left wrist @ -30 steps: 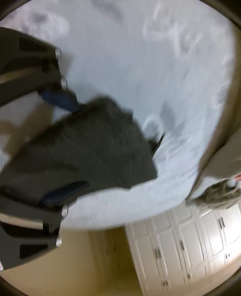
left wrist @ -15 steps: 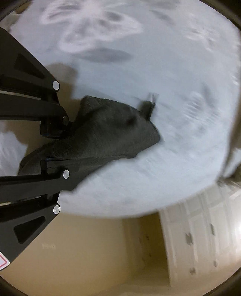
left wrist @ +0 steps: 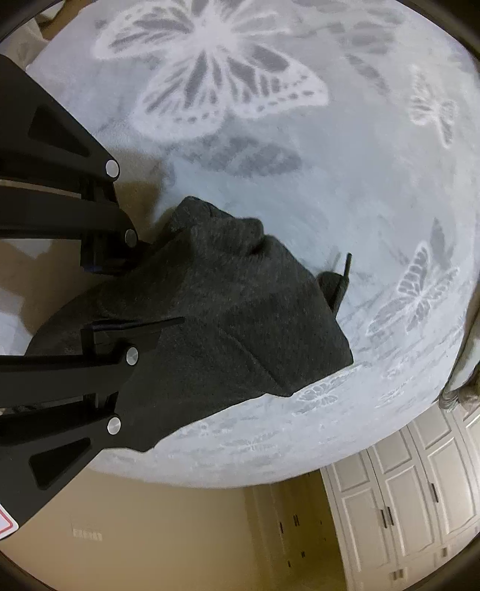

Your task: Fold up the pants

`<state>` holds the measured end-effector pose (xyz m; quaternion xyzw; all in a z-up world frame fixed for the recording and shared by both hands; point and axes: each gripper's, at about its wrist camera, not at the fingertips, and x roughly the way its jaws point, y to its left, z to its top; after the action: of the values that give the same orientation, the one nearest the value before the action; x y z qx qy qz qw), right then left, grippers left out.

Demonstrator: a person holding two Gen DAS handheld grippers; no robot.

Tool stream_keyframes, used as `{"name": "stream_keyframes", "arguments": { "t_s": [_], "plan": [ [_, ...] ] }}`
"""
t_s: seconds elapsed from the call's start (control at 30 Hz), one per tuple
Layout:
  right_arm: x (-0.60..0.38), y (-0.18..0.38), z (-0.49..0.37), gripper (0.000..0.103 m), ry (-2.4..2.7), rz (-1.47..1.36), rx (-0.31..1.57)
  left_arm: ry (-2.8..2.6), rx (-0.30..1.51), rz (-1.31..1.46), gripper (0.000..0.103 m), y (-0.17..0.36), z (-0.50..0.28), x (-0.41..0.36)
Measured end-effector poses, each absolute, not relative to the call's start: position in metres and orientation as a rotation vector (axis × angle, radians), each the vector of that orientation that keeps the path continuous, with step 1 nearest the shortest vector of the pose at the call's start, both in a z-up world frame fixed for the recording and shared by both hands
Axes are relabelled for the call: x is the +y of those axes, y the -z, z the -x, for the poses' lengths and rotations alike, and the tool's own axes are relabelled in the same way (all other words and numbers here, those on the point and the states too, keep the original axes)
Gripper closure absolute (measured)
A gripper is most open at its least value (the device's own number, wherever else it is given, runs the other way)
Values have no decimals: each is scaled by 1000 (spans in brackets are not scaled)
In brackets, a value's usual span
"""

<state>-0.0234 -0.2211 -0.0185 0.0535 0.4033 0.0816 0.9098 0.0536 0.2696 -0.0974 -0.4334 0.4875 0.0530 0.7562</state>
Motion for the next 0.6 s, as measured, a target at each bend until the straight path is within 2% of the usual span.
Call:
{"name": "stream_keyframes", "arguments": {
  "t_s": [0.2, 0.27, 0.3, 0.33, 0.5, 0.6],
  "plan": [
    [-128, 79, -34, 39, -217, 1, 980, -113, 1070, 916, 86, 98, -57, 272],
    [-127, 93, -36, 68, -158, 68, 932, -99, 1072, 928, 85, 100, -57, 275],
    [-126, 92, -38, 77, -164, 44, 932, -90, 1074, 934, 85, 101, -56, 276],
    [-134, 83, -42, 94, -162, -16, 944, -83, 1075, 937, 85, 101, -56, 277],
    [-162, -4, -34, 94, -211, -174, 767, -67, 1085, 926, 85, 100, -56, 278],
    [-140, -3, -57, 93, -290, -177, 799, -78, 1088, 926, 85, 99, -57, 277]
  ]
}}
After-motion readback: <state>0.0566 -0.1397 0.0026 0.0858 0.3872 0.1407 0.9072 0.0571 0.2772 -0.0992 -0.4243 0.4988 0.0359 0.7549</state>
